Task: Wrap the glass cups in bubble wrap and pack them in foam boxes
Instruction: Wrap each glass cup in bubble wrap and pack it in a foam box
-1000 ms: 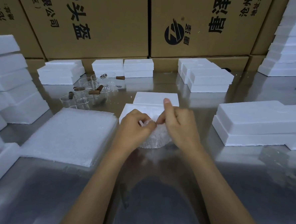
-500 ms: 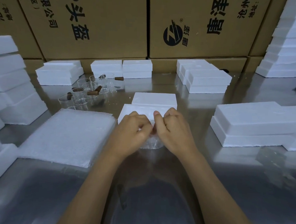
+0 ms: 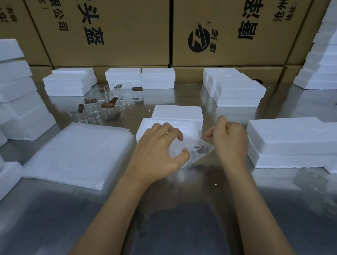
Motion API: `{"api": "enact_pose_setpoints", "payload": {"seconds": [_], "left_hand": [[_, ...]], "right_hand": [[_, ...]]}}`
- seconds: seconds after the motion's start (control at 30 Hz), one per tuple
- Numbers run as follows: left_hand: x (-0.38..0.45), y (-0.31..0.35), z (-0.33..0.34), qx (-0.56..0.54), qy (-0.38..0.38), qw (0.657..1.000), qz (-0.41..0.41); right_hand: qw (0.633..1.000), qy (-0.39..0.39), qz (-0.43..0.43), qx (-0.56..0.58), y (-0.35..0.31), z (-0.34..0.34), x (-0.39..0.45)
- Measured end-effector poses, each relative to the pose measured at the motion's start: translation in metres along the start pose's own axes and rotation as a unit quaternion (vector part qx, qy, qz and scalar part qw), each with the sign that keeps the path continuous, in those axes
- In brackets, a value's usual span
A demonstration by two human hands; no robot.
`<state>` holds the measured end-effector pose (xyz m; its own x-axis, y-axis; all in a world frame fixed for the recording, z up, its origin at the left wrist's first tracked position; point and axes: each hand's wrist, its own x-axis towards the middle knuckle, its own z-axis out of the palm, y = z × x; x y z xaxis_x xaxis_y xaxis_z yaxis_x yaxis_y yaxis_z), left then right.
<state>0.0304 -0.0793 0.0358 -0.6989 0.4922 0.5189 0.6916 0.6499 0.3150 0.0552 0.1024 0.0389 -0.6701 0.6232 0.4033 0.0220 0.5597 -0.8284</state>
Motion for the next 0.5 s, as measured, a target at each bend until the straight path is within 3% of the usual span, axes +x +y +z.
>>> {"api": "enact_pose_setpoints", "payload": {"seconds": [0.1, 0.2, 0.37, 0.5], "left_hand": [[-0.001, -0.003, 0.008, 0.023, -0.038, 0.999, 0.003], [-0.002, -0.005, 0.014, 0.039, -0.053, 0.998, 0.012], [0.0, -0.014, 0.013, -0.032, -0.058, 0.997, -0.045], [0.0, -0.02, 0.009, -0.072, -0.088, 0.991, -0.066]], "right_hand": [[0.992, -0.035, -0.04, -0.113, 0.001, 0.0, 0.0], [0.99, -0.096, -0.06, -0.088, -0.006, -0.002, -0.004], [0.951, -0.306, -0.025, -0.025, -0.009, -0.013, -0.005], [0.938, -0.347, -0.021, -0.009, -0.005, -0.016, -0.001]]}}
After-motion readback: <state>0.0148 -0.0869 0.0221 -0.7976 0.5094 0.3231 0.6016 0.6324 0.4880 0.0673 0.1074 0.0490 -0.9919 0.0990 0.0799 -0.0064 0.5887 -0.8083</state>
